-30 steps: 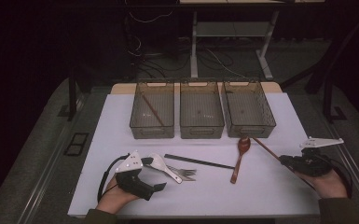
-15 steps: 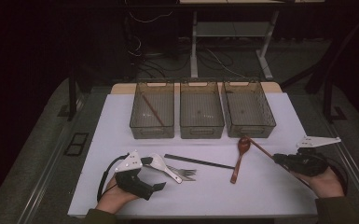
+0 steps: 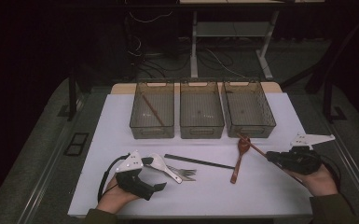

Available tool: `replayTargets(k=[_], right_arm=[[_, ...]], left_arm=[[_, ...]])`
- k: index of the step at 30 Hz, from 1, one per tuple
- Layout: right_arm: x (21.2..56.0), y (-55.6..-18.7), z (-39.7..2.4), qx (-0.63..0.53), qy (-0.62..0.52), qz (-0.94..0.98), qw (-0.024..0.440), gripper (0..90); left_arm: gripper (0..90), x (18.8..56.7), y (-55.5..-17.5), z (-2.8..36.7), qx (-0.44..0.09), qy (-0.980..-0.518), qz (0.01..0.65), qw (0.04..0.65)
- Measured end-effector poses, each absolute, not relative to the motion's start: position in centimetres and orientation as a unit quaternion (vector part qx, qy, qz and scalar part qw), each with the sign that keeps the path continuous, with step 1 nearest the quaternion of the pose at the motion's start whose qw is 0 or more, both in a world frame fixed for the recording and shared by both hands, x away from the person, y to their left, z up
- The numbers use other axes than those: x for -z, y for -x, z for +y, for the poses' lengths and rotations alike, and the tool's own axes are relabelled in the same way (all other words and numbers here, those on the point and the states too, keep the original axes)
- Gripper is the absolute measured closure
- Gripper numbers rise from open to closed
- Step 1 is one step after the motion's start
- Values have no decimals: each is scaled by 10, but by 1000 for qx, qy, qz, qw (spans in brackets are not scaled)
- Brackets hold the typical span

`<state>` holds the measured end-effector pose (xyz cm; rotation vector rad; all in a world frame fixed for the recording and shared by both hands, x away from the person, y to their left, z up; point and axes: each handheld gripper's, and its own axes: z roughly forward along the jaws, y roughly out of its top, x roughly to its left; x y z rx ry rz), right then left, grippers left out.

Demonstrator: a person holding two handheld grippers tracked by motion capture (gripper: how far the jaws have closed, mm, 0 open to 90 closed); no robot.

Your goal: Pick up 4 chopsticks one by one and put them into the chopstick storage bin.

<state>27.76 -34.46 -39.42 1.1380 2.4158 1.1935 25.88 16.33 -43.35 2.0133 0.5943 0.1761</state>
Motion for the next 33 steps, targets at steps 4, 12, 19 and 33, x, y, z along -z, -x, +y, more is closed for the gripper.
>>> replayTargets(k=[4, 12, 19, 33], right_arm=[[392, -280, -337, -414, -377, 822, 105, 843], [385, -286, -320, -425, -360, 824, 102, 843], [379, -294, -305, -433, -350, 824, 99, 843], [370, -310, -273, -444, -331, 827, 96, 843]], left_arm=[[0, 434, -259, 163, -73, -830, 246, 495], [0, 434, -259, 164, -72, -828, 248, 497], [0, 434, -260, 164, -72, -827, 248, 498], [0, 435, -260, 163, -69, -828, 249, 498]])
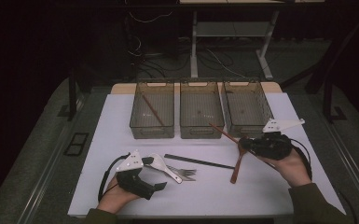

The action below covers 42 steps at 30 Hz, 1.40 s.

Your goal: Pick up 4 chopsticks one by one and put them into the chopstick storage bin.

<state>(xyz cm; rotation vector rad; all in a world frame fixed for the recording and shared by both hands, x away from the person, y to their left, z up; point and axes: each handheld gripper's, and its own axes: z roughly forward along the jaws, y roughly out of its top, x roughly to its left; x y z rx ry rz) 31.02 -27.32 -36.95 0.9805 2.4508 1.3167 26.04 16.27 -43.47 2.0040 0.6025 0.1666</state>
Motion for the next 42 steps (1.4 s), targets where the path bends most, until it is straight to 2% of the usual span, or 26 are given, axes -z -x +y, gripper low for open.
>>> replayTargets(k=[24, 42], right_arm=[[358, -358, -177, -435, -312, 839, 97, 843], [345, -413, -94, -397, -331, 848, 121, 843]], left_arm=[[0, 434, -260, 162, -72, -829, 246, 496], [0, 433, -259, 163, -77, -828, 245, 497]])
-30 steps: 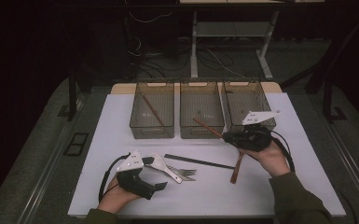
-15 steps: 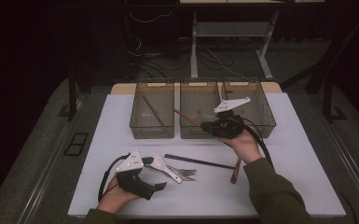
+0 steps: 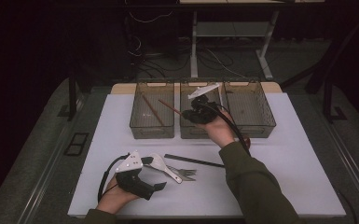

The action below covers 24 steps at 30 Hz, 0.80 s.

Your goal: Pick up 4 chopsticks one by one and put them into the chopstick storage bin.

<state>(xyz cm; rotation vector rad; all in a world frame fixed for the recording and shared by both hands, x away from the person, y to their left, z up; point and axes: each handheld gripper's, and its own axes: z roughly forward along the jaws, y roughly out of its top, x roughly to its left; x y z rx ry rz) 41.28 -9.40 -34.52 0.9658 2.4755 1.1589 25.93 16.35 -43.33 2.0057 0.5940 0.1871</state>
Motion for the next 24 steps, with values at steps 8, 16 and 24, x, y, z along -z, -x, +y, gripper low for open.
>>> replayTargets(k=[8, 16, 24], right_arm=[[344, -436, -62, -382, -339, 851, 120, 843], [347, -458, -35, -365, -350, 854, 120, 843], [358, -487, -11, -341, -377, 854, 111, 842]], left_arm=[[0, 433, -259, 163, -79, -830, 241, 496], [0, 432, -259, 162, -80, -829, 242, 498], [0, 432, -259, 161, -80, -828, 239, 500]])
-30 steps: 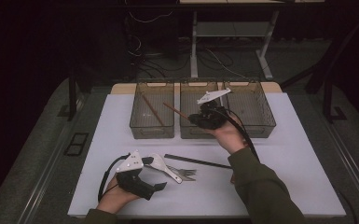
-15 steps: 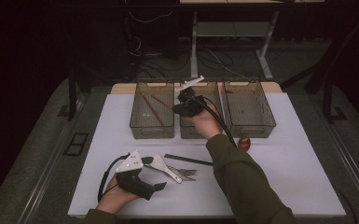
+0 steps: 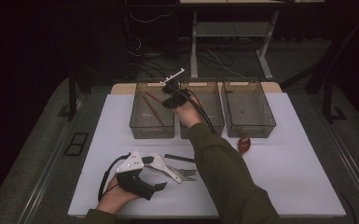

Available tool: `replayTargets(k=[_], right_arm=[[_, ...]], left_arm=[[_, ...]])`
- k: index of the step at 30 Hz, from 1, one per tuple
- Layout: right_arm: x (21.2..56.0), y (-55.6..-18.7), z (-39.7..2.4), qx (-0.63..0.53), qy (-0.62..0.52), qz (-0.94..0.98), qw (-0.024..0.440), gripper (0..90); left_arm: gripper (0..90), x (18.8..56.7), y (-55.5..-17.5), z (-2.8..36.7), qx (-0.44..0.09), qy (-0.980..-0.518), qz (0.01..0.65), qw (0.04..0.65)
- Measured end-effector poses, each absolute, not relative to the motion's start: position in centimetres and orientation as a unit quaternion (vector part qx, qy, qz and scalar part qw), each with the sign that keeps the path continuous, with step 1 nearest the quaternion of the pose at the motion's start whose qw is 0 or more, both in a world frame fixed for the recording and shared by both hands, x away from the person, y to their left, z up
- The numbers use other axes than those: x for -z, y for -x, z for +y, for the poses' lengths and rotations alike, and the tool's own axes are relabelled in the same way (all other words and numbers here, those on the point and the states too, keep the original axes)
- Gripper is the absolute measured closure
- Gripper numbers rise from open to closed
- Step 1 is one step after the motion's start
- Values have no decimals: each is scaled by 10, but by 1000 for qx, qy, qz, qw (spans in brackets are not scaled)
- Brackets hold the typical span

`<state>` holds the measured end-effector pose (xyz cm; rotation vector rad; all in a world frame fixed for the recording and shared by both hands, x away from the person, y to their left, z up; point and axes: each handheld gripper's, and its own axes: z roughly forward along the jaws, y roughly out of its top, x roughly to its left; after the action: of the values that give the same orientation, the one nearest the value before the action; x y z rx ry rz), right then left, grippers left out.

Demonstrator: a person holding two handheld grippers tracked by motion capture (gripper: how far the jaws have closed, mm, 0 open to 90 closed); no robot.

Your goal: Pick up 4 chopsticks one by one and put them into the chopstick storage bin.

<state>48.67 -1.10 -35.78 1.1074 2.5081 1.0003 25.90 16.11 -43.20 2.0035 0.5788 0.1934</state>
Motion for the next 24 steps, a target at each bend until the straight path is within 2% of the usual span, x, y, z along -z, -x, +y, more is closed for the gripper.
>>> replayTargets(k=[11, 12, 13, 14, 16, 17, 24], right_arm=[[375, -497, 13, -329, -382, 858, 97, 833], [375, -496, 14, -333, -379, 857, 100, 778], [375, -496, 14, -333, -379, 857, 100, 778], [373, -496, 13, -336, -381, 855, 100, 719], [370, -496, 10, -341, -381, 854, 99, 663], [370, -496, 10, -341, -381, 854, 99, 663], [357, -492, 2, -372, -371, 847, 84, 512]], left_arm=[[0, 432, -260, 159, -78, -828, 237, 501], [0, 432, -260, 159, -78, -828, 238, 501], [0, 431, -260, 160, -78, -828, 237, 501], [0, 431, -260, 160, -78, -828, 237, 502], [0, 432, -260, 160, -78, -829, 236, 501], [0, 432, -260, 160, -78, -829, 236, 501], [0, 432, -259, 160, -76, -829, 236, 501]])
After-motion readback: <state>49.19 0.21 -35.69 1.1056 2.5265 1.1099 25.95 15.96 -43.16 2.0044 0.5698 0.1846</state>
